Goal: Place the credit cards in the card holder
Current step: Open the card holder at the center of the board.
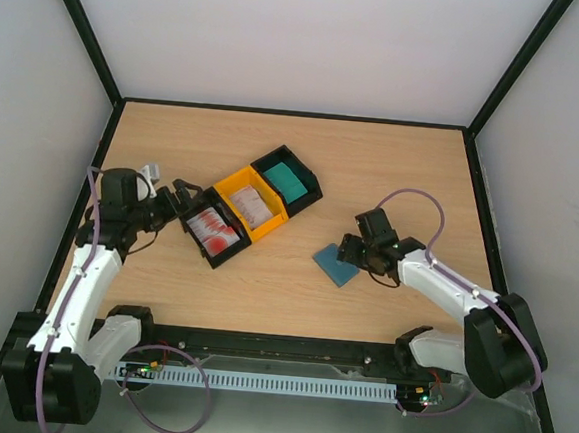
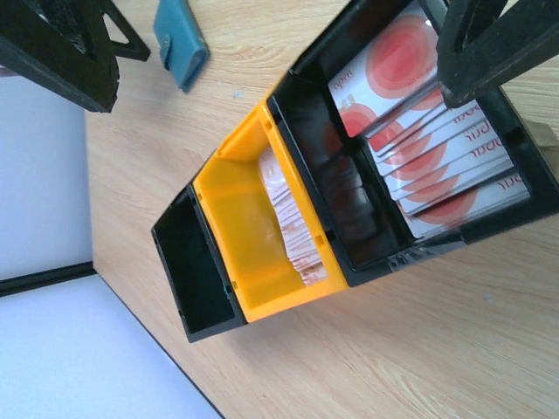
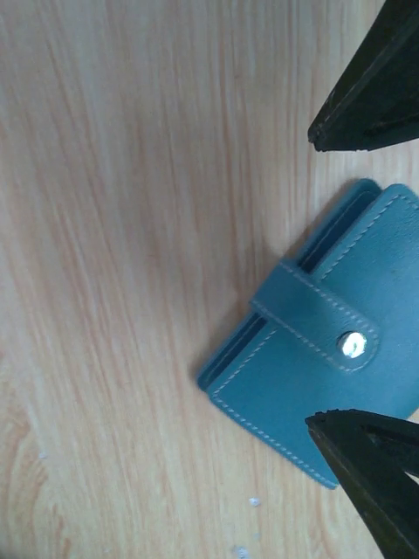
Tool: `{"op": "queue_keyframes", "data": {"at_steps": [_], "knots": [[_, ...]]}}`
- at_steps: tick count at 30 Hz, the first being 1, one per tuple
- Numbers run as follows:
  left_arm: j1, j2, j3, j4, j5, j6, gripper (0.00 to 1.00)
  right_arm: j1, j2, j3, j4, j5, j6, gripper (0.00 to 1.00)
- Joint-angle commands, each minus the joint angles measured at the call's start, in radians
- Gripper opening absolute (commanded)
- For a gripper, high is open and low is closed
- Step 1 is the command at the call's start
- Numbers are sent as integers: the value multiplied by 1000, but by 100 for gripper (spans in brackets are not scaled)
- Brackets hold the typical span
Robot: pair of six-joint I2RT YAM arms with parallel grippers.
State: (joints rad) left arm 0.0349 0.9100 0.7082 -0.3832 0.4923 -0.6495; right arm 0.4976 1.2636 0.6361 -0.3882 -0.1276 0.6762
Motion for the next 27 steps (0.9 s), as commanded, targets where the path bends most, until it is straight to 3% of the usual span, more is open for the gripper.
{"op": "queue_keyframes", "data": {"at_steps": [1,4,8,11,16,20,27], "knots": [[11,-46,-40,48,86,-76,100,1,-45,-44,-6,-50,17,79],[20,-70,-57,42,116,-80,100,3,-27,-66,0,-83,20,76],[76,-103,-92,41,142,-124,100,14,-36,-123,56,-150,37,63],[114,-133,-145,118,212,-199,100,34,-46,-152,63,-159,57,56],[82,-207,-198,224,258,-239,100,77,-76,-210,114,-195,137,49],[-26,-263,-259,281,215,-310,100,82,-68,-250,171,-175,187,45],[-377,-219,-390,514,25,-451,100,82,-3,-210,156,-55,124,44]]}}
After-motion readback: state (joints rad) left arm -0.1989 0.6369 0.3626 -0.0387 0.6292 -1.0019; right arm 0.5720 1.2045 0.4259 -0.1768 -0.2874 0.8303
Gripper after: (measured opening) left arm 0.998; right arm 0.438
